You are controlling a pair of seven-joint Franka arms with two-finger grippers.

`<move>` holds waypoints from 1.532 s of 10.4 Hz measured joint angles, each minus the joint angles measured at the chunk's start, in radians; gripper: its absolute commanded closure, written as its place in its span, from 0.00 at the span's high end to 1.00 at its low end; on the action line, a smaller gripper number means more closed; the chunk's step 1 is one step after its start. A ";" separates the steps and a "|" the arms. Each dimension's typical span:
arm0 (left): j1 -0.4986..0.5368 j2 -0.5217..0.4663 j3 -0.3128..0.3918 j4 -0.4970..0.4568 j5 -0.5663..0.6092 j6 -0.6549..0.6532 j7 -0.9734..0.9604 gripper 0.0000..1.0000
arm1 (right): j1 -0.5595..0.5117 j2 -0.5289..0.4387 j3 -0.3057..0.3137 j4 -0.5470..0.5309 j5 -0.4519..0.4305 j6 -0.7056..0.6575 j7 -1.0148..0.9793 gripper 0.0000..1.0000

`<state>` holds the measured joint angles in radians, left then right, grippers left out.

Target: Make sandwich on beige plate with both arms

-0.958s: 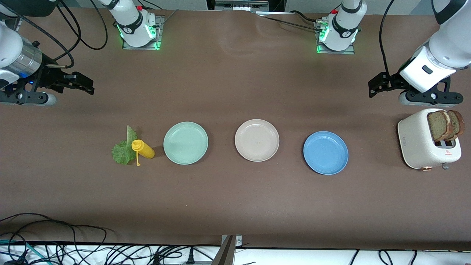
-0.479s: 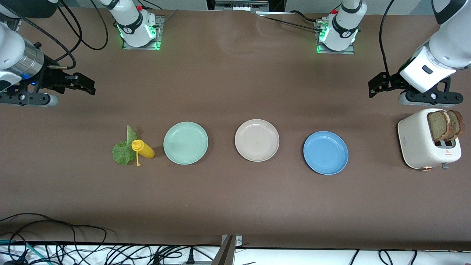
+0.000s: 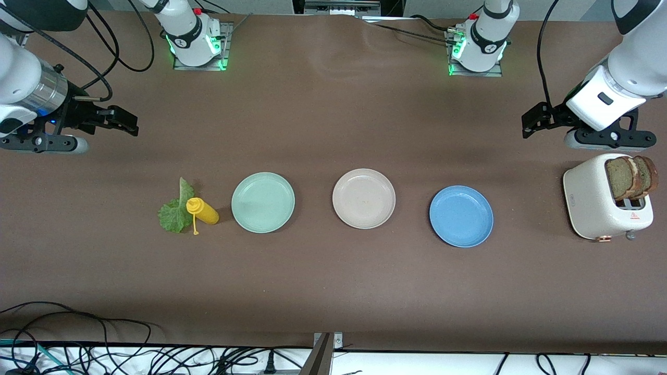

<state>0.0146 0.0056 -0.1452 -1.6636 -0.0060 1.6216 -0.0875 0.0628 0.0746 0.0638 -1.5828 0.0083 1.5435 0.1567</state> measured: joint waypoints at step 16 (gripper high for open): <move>0.000 0.001 0.000 0.005 0.000 0.000 0.000 1.00 | -0.004 0.009 -0.005 0.000 0.000 0.000 -0.050 1.00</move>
<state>0.0150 0.0069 -0.1452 -1.6590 -0.0060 1.6216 -0.0875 0.0589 0.0839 0.0590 -1.5828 0.0083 1.5434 0.1068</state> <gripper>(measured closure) 0.000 0.000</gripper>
